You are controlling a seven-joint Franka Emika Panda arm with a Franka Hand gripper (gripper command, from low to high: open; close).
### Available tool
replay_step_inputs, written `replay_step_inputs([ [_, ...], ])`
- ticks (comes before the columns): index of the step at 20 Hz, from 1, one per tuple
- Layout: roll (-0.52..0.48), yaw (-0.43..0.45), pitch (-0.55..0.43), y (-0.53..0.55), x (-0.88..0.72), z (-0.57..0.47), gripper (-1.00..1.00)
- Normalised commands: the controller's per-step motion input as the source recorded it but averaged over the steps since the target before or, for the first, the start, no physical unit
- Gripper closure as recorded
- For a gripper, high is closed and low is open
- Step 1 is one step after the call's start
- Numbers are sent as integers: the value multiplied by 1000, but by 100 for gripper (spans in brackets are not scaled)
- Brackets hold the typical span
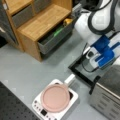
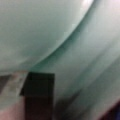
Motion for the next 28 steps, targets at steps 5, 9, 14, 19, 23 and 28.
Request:
replay_step_inputs([
  [5, -40, -38, -23, -188, 134, 0, 100],
  [9, -51, -26, -24, -235, 145, 6, 100],
  [14, -56, -4, -21, -285, 152, 17, 100],
  [19, -63, 32, -18, -343, 164, 30, 100],
  [23, -59, 72, -20, -362, 194, 31, 100],
  [28, -59, 98, -17, -393, 234, 44, 100],
])
